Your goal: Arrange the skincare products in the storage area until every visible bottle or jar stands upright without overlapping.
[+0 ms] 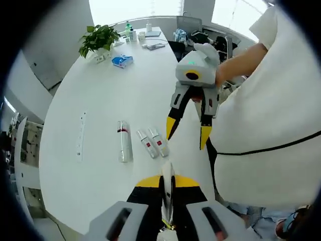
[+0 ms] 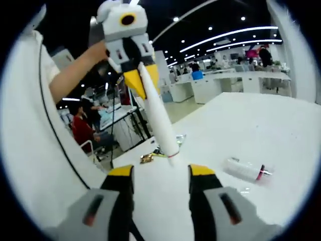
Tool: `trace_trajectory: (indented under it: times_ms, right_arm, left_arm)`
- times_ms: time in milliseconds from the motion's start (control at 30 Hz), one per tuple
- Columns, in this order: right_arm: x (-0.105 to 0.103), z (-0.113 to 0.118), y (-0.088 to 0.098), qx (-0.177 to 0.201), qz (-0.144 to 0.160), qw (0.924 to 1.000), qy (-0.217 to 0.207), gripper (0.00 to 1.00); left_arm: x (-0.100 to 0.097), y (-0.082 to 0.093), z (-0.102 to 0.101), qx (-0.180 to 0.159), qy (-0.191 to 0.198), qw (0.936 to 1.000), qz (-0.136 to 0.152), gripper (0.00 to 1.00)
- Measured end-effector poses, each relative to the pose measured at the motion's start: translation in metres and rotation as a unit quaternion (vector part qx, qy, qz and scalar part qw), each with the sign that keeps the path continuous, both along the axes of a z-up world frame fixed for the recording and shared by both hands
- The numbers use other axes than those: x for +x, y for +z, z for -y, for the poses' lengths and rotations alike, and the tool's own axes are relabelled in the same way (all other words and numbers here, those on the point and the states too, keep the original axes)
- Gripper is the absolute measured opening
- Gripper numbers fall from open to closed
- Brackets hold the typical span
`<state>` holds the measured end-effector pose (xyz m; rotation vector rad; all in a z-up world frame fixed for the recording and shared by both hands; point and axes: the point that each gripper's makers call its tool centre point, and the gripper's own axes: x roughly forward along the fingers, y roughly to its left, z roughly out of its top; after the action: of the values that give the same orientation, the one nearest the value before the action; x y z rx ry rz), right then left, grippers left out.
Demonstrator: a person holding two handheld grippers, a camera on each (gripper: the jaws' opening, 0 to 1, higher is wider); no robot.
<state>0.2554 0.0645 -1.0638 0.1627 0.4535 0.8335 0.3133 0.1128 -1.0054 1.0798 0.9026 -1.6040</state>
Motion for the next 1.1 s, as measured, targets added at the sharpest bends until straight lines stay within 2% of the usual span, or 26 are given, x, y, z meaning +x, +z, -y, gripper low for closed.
trace_trajectory:
  times_ms: [100, 133, 167, 400, 667, 833, 967, 1100]
  right_arm:
    - [-0.007, 0.01, -0.004, -0.004, -0.005, 0.9998, -0.016, 0.41]
    - [-0.01, 0.014, -0.006, -0.002, -0.009, 0.9997, -0.025, 0.41]
    - [-0.011, 0.015, -0.006, -0.002, -0.011, 0.9996, -0.027, 0.41]
    - [-0.02, 0.033, -0.007, 0.009, -0.018, 0.997, -0.075, 0.42]
    - [-0.032, 0.048, -0.009, 0.006, -0.024, 0.9936, -0.11, 0.42]
    - [-0.036, 0.059, -0.009, 0.004, -0.026, 0.9909, -0.132, 0.42]
    - [-0.038, 0.066, -0.009, 0.009, -0.028, 0.9881, -0.151, 0.42]
    - [-0.036, 0.072, -0.001, 0.029, -0.025, 0.9834, -0.177, 0.42]
  left_arm:
    - [0.01, -0.013, -0.001, 0.013, 0.007, 0.9999, 0.006, 0.03]
    - [0.013, -0.02, -0.004, 0.027, 0.009, 0.9996, 0.001, 0.03]
    - [0.02, -0.025, -0.004, 0.031, 0.013, 0.9994, 0.011, 0.03]
    - [0.038, -0.047, 0.0, 0.046, 0.021, 0.9987, -0.006, 0.03]
    - [0.063, -0.063, 0.012, 0.059, 0.015, 0.9981, -0.004, 0.02]
    - [0.082, -0.07, 0.015, 0.073, 0.025, 0.997, 0.002, 0.02]
    - [0.102, -0.076, 0.017, 0.088, 0.043, 0.9951, 0.018, 0.02]
    - [0.114, -0.08, 0.02, 0.098, 0.035, 0.9944, 0.02, 0.02]
